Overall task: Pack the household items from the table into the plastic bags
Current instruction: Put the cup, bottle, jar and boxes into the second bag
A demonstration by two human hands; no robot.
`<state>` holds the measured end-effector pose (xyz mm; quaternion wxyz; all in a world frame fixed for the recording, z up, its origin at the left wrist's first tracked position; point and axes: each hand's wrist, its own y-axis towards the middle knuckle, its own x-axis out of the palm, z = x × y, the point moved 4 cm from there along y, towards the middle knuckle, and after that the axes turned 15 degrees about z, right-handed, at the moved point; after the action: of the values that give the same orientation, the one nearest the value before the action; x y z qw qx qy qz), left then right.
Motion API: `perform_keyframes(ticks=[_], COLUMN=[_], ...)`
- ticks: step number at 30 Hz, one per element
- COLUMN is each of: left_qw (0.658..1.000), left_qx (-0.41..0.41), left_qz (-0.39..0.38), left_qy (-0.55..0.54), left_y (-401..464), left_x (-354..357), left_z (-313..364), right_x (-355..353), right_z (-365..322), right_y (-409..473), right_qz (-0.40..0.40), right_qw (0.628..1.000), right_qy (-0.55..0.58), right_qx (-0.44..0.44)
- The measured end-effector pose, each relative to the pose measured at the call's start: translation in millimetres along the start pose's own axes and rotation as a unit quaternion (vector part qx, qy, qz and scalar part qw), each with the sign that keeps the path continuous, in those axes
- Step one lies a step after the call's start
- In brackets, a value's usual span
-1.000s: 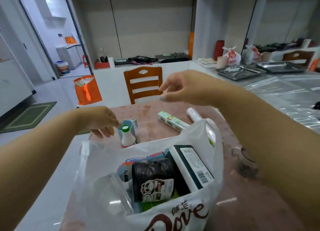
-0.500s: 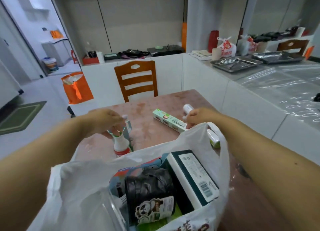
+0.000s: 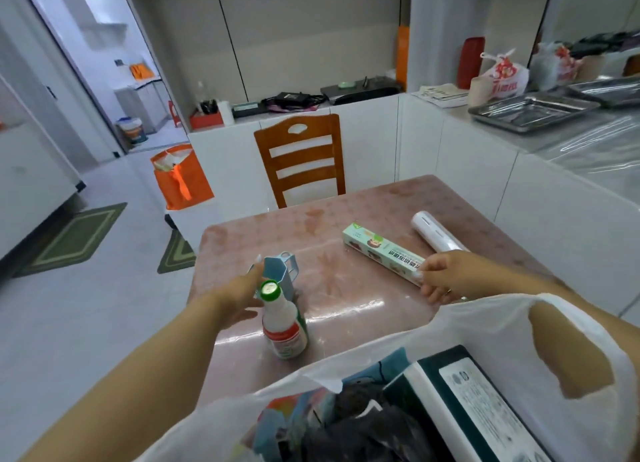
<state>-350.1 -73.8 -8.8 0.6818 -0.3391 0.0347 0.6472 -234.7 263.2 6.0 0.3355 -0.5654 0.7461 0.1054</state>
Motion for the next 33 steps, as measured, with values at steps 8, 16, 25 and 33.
perform_keyframes(ticks=[8,16,25,33], left_qw=[0.995,0.985,0.945,0.92], left_qx=[0.043,0.16,0.22,0.284], left_qz=[0.051,-0.064,-0.198,-0.176], left_qy=[-0.073,0.015,0.137,0.206], left_y=[-4.7,-127.9,-225.0,-236.4], left_x=[-34.2,1.9,143.7,187.1], left_z=[42.9,166.6,180.7,165.4], right_x=[-11.8,-52.2,-106.5,-89.5], right_z=[0.4,6.1,75.7,148.5], right_y=[-11.3,-58.6,-108.3,-110.3], right_qz=[0.013,0.098,0.243,0.241], right_qw=[1.0,0.993,0.962,0.93], right_qy=[0.0,0.057,-0.082,-0.223], right_qx=[0.013,0.041,0.093,0.162])
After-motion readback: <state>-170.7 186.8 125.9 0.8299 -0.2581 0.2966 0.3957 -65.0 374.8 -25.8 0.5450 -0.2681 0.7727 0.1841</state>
